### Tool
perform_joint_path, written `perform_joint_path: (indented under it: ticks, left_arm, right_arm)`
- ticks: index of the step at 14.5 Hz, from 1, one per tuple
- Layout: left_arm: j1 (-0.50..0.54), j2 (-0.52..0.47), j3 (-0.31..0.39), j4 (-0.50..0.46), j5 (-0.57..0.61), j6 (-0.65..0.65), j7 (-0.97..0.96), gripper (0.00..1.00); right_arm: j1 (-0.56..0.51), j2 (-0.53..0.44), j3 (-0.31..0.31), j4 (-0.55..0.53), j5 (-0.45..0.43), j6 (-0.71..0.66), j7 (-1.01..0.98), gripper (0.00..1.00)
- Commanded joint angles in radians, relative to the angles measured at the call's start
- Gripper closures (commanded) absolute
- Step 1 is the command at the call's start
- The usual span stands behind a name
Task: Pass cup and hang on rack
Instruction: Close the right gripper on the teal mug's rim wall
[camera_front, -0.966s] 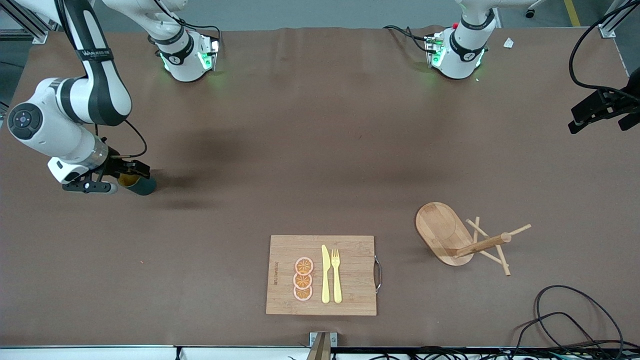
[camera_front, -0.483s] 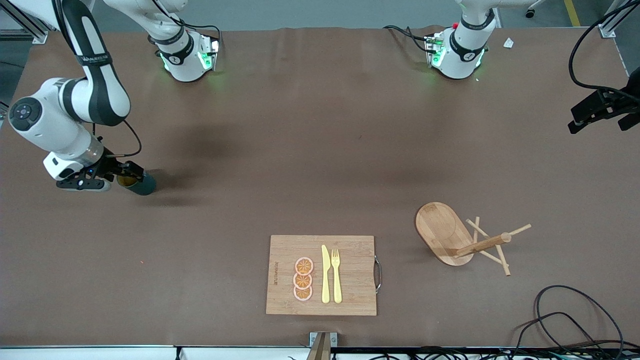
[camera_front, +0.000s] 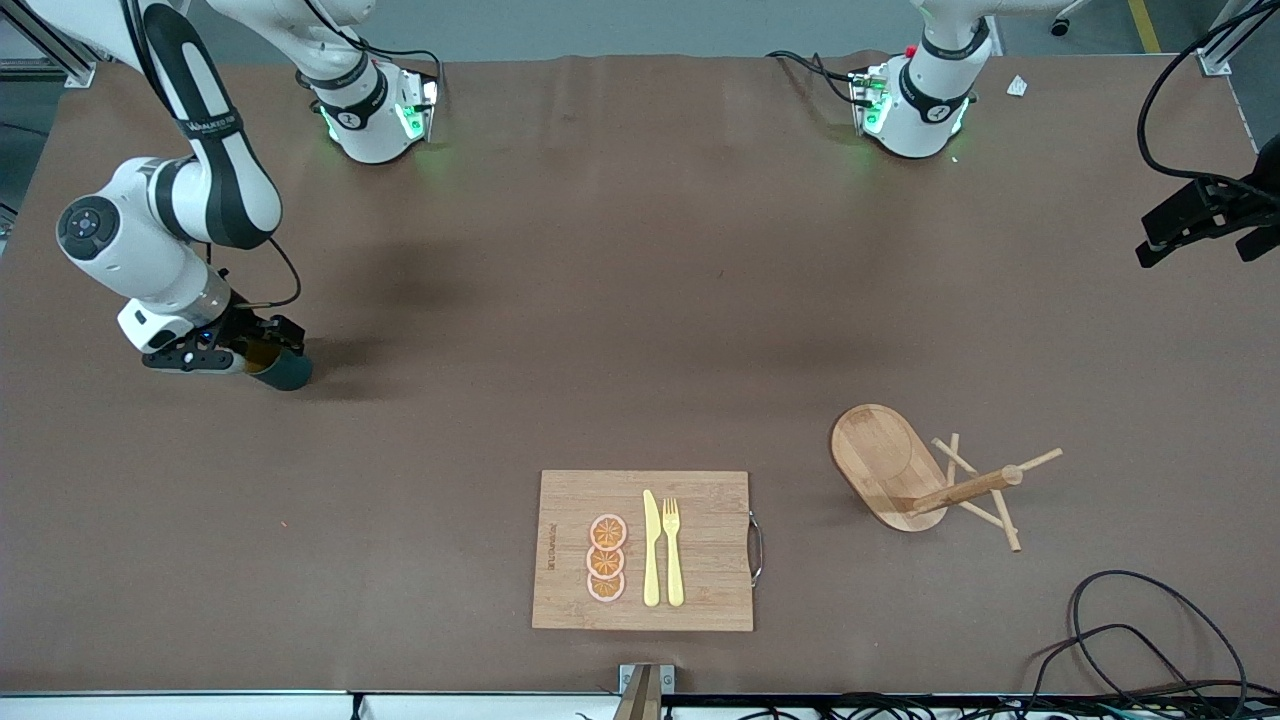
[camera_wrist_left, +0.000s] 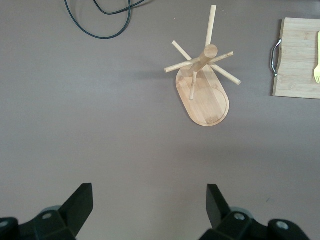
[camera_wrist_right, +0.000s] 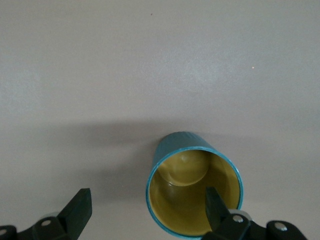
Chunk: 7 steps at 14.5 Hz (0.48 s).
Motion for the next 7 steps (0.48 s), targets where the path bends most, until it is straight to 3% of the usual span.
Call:
perform_joint_path:
  ticks: [1,7]
  left_arm:
    - [-0.002,-0.009,-0.004,-0.003,0.017,-0.012,-0.002,0.0]
    - [-0.002,-0.009,-0.004,-0.003,0.017,-0.012,-0.002,0.0]
  right_arm:
    - [0.011,-0.019,0.008,-0.031,0.01,0.019,-0.009,0.03]
    - [0.013,0.033,0.008,-0.029,0.011,0.074,-0.009,0.04]
